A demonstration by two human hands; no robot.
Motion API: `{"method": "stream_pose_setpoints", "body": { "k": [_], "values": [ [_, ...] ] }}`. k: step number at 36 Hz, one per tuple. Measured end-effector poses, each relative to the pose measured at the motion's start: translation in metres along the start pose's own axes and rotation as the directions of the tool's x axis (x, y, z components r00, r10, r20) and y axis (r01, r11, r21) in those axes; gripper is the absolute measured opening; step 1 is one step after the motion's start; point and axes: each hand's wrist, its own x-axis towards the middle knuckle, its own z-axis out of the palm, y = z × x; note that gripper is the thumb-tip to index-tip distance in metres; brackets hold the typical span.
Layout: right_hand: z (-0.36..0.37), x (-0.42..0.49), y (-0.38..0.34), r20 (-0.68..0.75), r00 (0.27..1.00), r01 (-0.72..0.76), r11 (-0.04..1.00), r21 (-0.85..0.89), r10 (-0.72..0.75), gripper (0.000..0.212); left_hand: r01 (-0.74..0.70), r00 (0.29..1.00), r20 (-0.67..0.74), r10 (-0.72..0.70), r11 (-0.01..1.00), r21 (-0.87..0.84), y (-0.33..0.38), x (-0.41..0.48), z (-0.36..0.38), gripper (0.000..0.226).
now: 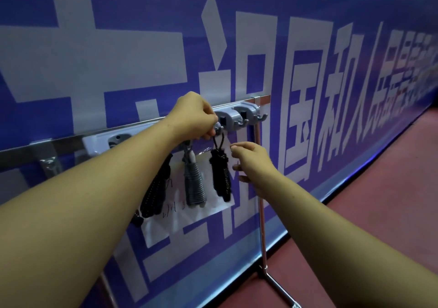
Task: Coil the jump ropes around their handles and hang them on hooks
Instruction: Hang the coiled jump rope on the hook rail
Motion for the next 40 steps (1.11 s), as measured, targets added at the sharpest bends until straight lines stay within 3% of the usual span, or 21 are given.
{"method": "stream_pose_setpoints", "body": {
  "k": [4, 8, 11, 15, 19, 27, 35, 40],
  "values": [
    [-0.030, -0.032, -0.004, -0.012, 0.998, -0.065, 0.997, 0.036, 0.066, 0.017, -0.018, 0.999, 0.042, 0.021, 0.997, -0.071, 0.010, -0.026, 0.013, 0.019],
    [-0.074, -0.070, 0.001, -0.063, 0.995, -0.080, 0.997, -0.003, 0.080, 0.013, -0.168, 0.986, -0.009, 0.168, 0.986, 0.013, 0.034, -0.055, 0.039, 0.017],
    [-0.118, -0.108, 0.015, -0.143, 0.985, -0.111, 0.990, -0.083, 0.098, 0.010, -0.229, 0.965, 0.111, 0.239, 0.969, -0.097, 0.065, -0.078, 0.074, 0.019],
    [-0.178, -0.169, 0.040, -0.221, 0.963, -0.198, 0.959, -0.205, 0.152, 0.010, -0.199, 0.922, 0.283, 0.263, 0.951, -0.236, 0.103, -0.110, 0.145, 0.027],
    [-0.257, -0.238, 0.077, -0.355, 0.908, -0.335, 0.894, -0.299, 0.222, 0.008, -0.209, 0.809, 0.487, 0.329, 0.935, -0.285, 0.155, -0.167, 0.242, 0.034],
    [-0.419, -0.348, 0.199, -0.554, 0.726, -0.593, 0.779, -0.204, 0.408, 0.021, -0.257, 0.472, 0.772, 0.425, 0.904, -0.340, 0.255, -0.291, 0.450, 0.032],
    [-0.513, -0.410, 0.389, -0.518, 0.562, -0.802, 0.579, -0.149, 0.645, 0.023, -0.263, 0.181, 0.935, 0.306, 0.931, -0.254, 0.245, -0.398, 0.649, 0.019],
    [-0.523, -0.395, 0.487, -0.430, 0.535, -0.845, 0.474, -0.250, 0.727, 0.026, -0.321, 0.123, 0.971, 0.206, 0.934, -0.157, 0.189, -0.421, 0.727, 0.022]
  ]
}}
